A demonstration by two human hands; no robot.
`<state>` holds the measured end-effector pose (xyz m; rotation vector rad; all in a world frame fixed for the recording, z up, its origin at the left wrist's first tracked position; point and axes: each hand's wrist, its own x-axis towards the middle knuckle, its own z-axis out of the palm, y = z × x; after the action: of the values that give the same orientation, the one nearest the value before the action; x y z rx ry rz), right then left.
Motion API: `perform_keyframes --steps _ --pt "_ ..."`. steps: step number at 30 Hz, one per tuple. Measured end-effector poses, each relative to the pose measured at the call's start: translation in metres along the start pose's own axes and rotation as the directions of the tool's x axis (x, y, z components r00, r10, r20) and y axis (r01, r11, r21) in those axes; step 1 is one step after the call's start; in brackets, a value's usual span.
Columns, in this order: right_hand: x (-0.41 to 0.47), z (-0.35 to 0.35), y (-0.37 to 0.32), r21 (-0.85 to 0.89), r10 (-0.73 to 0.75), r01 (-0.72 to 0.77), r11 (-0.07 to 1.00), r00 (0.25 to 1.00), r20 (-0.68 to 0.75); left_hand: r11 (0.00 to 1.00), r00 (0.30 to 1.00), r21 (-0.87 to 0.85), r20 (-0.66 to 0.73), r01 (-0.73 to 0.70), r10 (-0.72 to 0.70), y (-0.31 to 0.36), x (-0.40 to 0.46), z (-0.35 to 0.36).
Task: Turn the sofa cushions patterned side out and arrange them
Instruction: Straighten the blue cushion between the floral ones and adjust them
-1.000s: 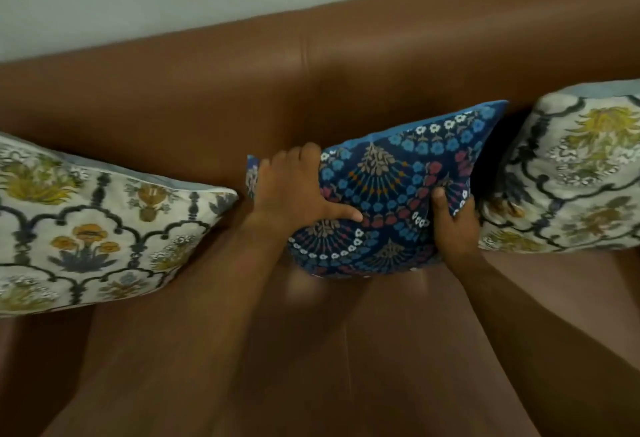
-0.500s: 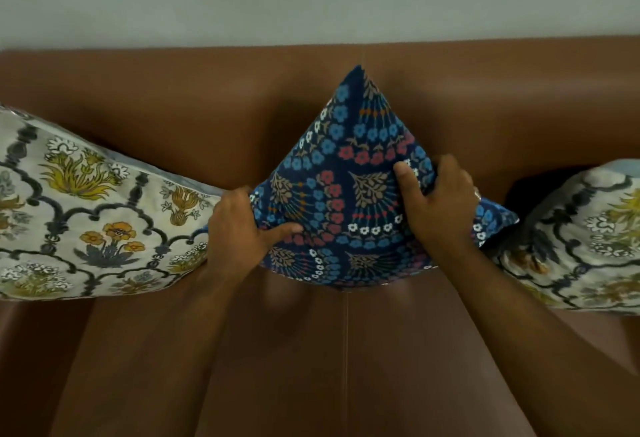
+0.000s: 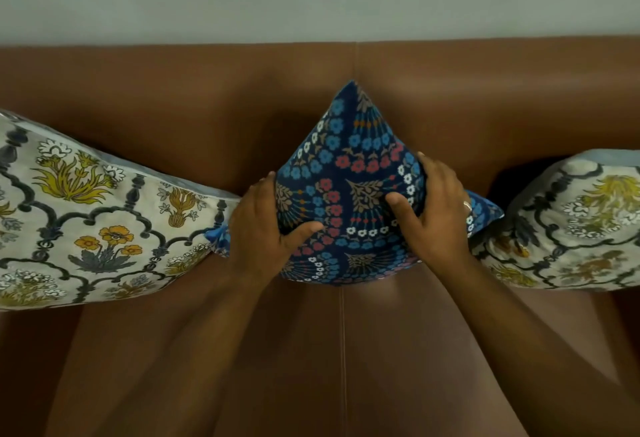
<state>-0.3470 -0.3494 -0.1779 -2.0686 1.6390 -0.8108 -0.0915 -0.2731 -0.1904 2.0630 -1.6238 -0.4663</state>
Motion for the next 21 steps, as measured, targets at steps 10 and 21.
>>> perform_keyframes --steps 10,21 --pt "-0.079 -0.073 0.046 0.122 0.319 -0.309 0.943 0.946 -0.063 0.957 0.931 0.080 -0.222 -0.278 0.289 0.088 -0.059 0.003" --pt "-0.134 -0.209 0.263 0.422 0.865 -0.769 0.480 0.496 -0.079 0.744 0.758 0.150 0.067 -0.651 0.649 0.331 -0.023 0.138"
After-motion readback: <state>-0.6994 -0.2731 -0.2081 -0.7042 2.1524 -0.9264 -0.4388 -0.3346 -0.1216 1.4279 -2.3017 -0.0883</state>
